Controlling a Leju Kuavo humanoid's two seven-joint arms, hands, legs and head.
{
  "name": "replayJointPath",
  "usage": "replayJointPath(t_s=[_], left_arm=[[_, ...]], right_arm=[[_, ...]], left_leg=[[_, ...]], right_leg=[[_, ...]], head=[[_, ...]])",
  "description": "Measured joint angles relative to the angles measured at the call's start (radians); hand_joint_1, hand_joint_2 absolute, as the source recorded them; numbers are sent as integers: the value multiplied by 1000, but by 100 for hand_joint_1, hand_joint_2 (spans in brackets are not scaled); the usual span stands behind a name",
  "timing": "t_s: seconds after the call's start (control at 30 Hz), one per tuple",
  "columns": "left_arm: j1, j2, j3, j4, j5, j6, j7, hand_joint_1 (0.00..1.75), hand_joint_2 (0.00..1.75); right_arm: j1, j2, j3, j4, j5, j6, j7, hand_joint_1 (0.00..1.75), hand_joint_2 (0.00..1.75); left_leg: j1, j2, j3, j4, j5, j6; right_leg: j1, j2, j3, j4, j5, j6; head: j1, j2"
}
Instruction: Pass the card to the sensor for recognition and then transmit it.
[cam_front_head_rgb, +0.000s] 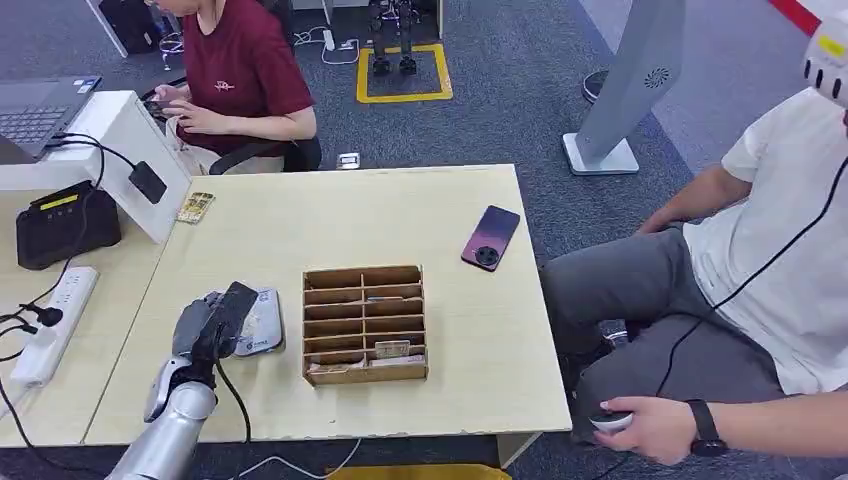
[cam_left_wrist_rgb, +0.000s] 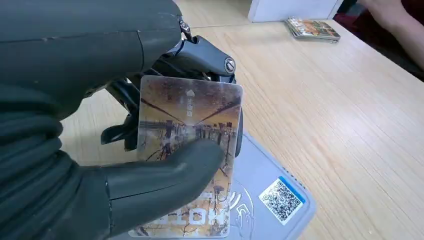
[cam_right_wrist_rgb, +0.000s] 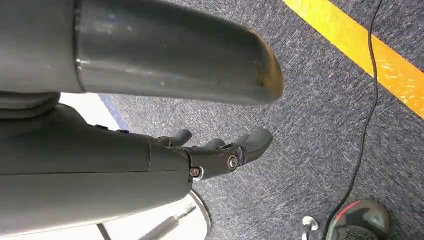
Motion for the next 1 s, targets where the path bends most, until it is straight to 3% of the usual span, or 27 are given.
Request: replayJointPath(t_s=[0.67, 0.87, 1.0], left_arm=[[22, 0, 0, 58, -325, 152, 56, 175, 175], [24, 0, 0, 75, -343, 161, 61, 175, 175], [27, -2, 0, 75, -291, 128, 8, 175, 175]], right_arm=[[0, 9, 21, 0, 2, -14, -26, 0, 0], [0, 11, 23, 0, 3, -14, -29, 0, 0], [0, 11, 23, 0, 2, -14, -29, 0, 0]], left_leg=[[0, 0, 0, 0, 0, 0], [0, 0, 1, 0, 1, 0], [0, -1, 1, 0, 1, 0]], right_leg=[[0, -1, 1, 0, 0, 0], [0, -1, 1, 0, 0, 0], [0, -1, 1, 0, 0, 0]], head=[[0, 0], [0, 0], [0, 0]])
